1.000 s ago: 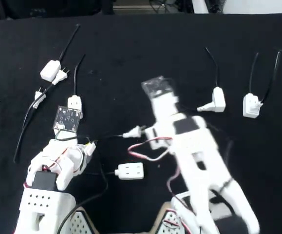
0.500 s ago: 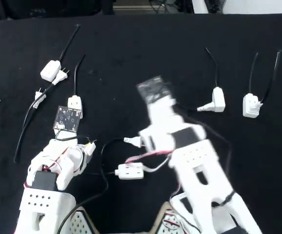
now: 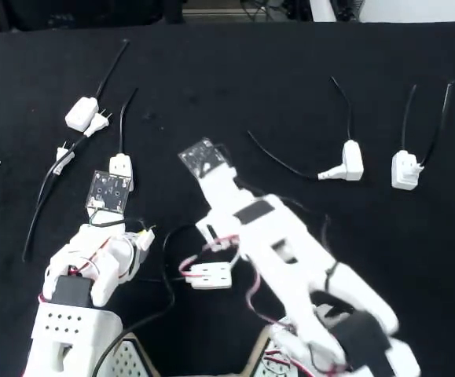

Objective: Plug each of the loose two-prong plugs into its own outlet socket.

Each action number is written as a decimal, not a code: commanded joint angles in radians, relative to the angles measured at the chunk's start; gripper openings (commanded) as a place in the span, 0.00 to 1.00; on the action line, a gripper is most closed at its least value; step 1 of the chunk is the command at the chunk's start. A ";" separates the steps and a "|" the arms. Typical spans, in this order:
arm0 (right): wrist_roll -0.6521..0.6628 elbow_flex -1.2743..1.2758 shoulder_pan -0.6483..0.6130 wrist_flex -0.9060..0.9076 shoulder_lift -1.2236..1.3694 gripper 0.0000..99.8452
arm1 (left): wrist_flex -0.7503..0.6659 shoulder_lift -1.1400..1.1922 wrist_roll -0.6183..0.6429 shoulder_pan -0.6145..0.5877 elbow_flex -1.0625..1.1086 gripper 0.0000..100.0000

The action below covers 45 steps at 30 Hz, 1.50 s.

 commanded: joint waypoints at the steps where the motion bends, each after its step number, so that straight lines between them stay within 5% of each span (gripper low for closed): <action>1: 0.117 -0.200 0.029 0.169 0.093 0.14 | 0.000 -0.012 0.009 -0.008 -0.033 0.21; 10: 0.486 -0.309 0.034 0.210 0.263 0.14 | 0.002 -0.012 0.009 -0.008 -0.033 0.21; 17: 0.559 -0.363 0.034 0.201 0.367 0.13 | 0.002 -0.012 0.009 -0.008 -0.033 0.21; 22: 0.555 -0.363 0.103 0.203 0.334 0.03 | 0.002 -0.012 0.009 -0.008 -0.033 0.21; 26: 0.417 -0.364 0.250 0.215 0.254 0.01 | 0.000 -0.012 0.009 -0.008 -0.033 0.21; 31: -0.072 -0.326 0.404 0.256 0.234 0.01 | -0.003 -0.012 0.009 -0.008 -0.033 0.21; 33: -0.140 -0.306 0.359 0.295 0.259 0.05 | -0.003 -0.012 0.009 -0.008 -0.033 0.21; 39: 0.114 -0.397 0.153 0.408 0.266 0.21 | 0.002 -0.012 0.009 -0.008 -0.033 0.21; 45: 0.600 -0.553 0.325 0.396 0.214 0.21 | 0.003 -0.012 0.009 -0.008 -0.033 0.21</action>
